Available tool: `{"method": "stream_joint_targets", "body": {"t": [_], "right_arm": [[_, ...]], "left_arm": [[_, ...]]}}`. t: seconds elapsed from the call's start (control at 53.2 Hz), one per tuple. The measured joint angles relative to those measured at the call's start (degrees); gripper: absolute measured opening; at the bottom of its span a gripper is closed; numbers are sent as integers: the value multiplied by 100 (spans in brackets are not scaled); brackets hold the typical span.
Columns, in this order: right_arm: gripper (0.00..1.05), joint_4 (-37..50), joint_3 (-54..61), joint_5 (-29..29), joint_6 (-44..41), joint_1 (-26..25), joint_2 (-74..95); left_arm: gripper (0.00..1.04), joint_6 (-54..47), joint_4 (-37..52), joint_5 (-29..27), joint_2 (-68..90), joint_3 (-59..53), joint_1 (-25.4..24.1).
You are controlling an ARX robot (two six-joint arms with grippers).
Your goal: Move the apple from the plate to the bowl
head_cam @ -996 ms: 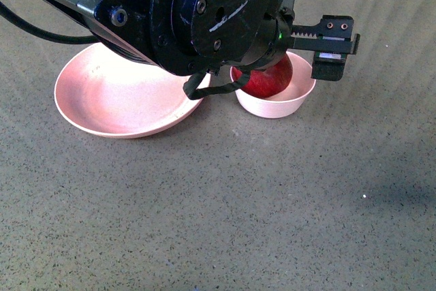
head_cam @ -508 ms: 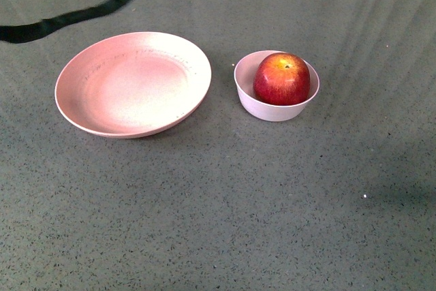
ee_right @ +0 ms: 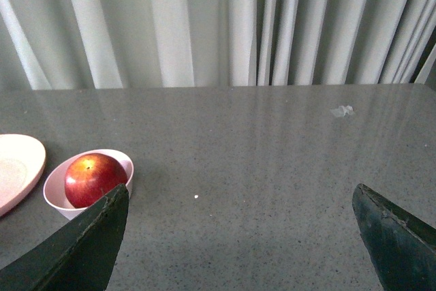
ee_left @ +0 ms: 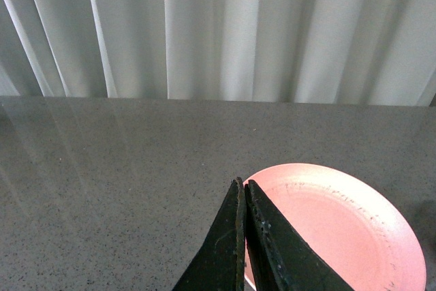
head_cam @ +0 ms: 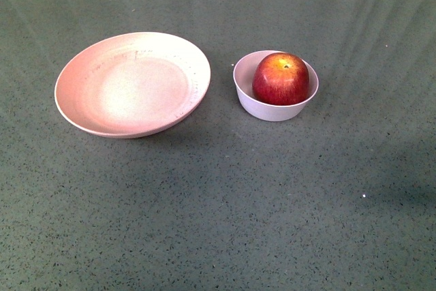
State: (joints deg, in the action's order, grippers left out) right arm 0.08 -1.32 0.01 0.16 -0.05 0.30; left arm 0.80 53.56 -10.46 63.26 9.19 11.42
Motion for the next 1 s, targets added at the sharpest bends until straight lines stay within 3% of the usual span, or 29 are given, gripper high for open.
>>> {"method": "stream_joint_targets", "body": {"t": [0.15,0.338,0.395,0.47,0.583,0.602,0.658,0.996], "right_arm": [[96,0,0,-7,0,0,-2],[96,0,0,-2,0,0,-2],[96,0,0,-2,0,0,0],[96,0,0,-2,0,0,-2],[96,0,0,-2,0,0,-2],[96,0,0,-2,0,0,0],[96,0,0,-2,0,0,-2],[96,0,0,-2,0,0,-2]], "left_arm": [[2,-17,61,227,-420,-474,-321],[2,-20,-789,522,-1508,-723,-592],[2,-28,-1043,951,-1799,-767,-885],[2,-28,-1434,986,-2247,-831,-1113],[2,-28,-1838,1034,-2708,-833,-1117],[2,-28,-2363,1036,-3292,-833,-1117],[2,-28,-2581,1036,-3521,-833,-1117],[2,-28,-3407,1036,-4382,-835,-1117]]}}
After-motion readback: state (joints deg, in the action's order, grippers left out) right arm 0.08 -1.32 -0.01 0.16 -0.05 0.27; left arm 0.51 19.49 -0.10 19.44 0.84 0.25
